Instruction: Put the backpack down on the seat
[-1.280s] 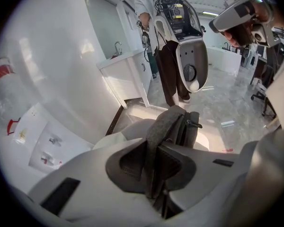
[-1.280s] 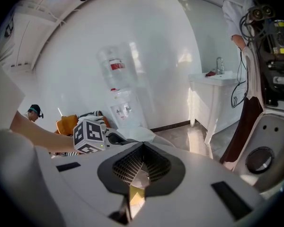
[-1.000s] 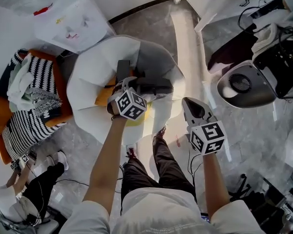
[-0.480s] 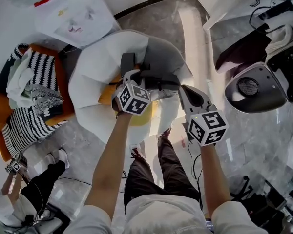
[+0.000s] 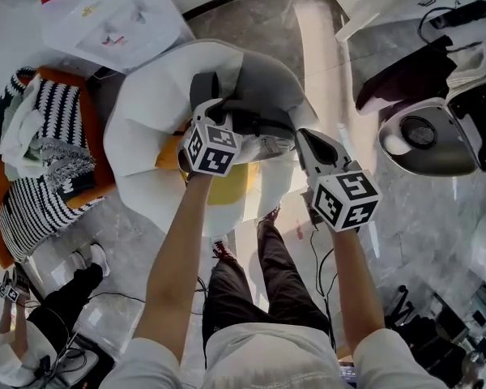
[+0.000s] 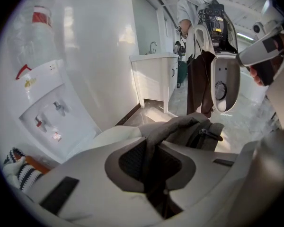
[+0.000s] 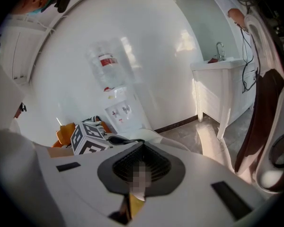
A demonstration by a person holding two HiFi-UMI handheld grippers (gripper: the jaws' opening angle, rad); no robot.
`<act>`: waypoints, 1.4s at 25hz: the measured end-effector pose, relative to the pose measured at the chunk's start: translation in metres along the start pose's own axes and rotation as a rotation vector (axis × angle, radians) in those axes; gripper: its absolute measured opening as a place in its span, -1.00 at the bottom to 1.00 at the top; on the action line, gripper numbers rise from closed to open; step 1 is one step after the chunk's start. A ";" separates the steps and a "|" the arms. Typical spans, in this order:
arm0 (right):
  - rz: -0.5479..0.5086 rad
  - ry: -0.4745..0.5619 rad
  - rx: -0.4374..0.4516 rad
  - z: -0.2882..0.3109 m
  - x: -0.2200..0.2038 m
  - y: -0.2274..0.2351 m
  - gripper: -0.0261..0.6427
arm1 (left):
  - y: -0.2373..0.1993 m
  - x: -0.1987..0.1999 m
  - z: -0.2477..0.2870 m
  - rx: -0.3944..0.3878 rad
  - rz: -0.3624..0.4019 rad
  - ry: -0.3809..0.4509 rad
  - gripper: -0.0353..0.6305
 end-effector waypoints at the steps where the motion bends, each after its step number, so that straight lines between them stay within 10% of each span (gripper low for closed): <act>1: -0.002 -0.008 -0.003 0.001 -0.001 0.002 -0.92 | -0.003 0.001 0.003 0.003 -0.002 0.000 -0.77; 26: -0.023 -0.035 -0.038 0.019 -0.009 0.015 -0.92 | -0.072 0.013 0.079 0.035 -0.025 -0.043 -0.76; 35: -0.040 -0.024 -0.056 0.006 -0.005 0.012 -0.92 | -0.070 0.005 0.051 0.080 -0.032 -0.001 -0.32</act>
Point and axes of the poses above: the fingertips, and each gripper's own axes: z forward along the fingers, y to its right, x out of its top, the point moved 7 cm from there along -z, backward along the fingers, and after that the axes turned 7 degrees about -y, right-handed, at the moved point
